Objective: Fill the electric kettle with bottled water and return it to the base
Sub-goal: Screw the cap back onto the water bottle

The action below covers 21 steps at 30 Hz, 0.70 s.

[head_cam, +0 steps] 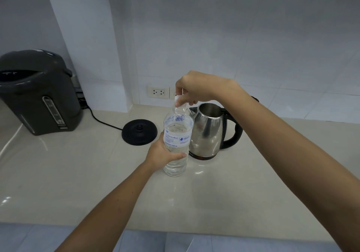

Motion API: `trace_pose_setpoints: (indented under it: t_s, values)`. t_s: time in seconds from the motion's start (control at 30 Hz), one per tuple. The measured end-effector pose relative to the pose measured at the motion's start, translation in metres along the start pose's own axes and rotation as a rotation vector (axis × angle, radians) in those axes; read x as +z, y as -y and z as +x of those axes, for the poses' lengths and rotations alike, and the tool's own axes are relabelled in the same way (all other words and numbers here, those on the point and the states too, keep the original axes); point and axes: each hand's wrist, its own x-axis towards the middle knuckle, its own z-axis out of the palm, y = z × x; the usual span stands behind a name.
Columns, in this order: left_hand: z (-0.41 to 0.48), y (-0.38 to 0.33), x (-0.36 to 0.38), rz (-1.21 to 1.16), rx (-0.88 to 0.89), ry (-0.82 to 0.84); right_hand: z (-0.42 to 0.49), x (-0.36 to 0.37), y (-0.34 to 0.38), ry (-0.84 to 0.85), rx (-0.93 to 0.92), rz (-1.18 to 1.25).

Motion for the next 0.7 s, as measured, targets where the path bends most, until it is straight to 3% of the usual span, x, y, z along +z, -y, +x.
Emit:
trace_pose_setpoints:
  t_s: [0.23, 0.53, 0.7]
  values:
    - [0.002, 0.004, 0.002, 0.002, -0.005, -0.005, -0.003, 0.017, 0.021, -0.043, 0.155, -0.186]
    - [0.002, 0.008, 0.001, 0.015, 0.006, 0.007, -0.011, -0.003, 0.013, 0.053, 0.047, -0.142]
    - [0.002, 0.012, 0.004, 0.034, -0.001, -0.023, -0.015, 0.009, 0.015, 0.013, 0.127, -0.093]
